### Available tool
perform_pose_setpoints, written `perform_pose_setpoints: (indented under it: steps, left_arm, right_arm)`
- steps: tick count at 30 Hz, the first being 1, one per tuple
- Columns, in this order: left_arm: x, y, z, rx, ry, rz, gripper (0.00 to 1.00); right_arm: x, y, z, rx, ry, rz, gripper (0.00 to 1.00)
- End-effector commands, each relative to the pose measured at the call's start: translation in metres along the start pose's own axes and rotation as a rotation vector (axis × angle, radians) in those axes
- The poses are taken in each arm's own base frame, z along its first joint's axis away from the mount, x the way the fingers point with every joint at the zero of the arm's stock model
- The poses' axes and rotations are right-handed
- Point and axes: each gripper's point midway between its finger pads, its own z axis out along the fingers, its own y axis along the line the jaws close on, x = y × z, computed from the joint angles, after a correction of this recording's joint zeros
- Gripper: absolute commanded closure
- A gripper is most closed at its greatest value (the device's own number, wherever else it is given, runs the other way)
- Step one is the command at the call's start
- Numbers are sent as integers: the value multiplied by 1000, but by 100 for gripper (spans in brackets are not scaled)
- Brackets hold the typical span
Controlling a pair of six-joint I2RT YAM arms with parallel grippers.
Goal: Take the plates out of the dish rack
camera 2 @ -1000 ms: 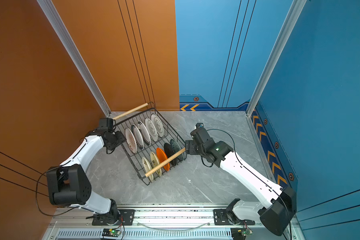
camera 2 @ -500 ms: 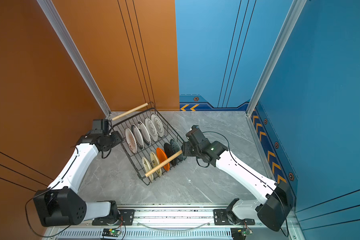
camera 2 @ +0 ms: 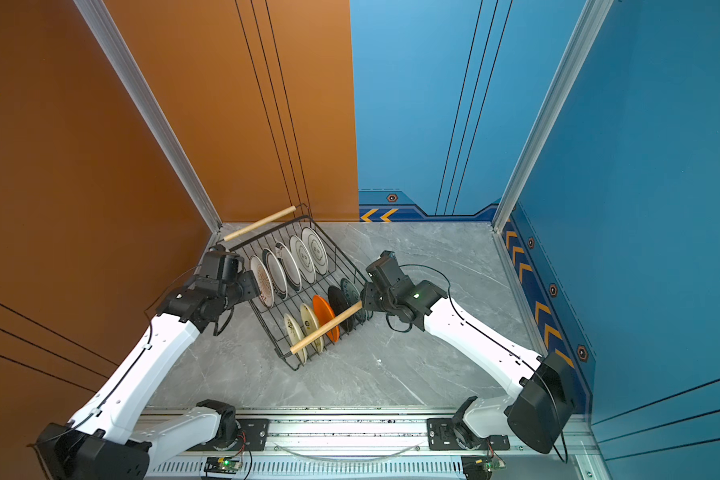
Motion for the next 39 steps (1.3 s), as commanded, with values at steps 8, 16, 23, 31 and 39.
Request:
perform_pose_setpoints:
  steps: [8, 16, 23, 31, 39]
  left_arm:
    - [17, -6, 10, 1, -12, 73, 31]
    - [26, -4, 6, 22, -30, 70, 31]
    - [30, -7, 3, 65, -44, 87, 31]
    - [48, -37, -3, 250, 3, 123, 32]
    - [56, -59, -13, 344, 25, 174, 32]
  right_arm:
    - [22, 2, 9, 49, 68, 47, 56]
    - [30, 8, 11, 47, 93, 79, 56]
    - [29, 10, 19, 71, 92, 93, 63]
    - [19, 6, 25, 107, 95, 55, 76]
    - [3, 4, 32, 130, 122, -12, 84]
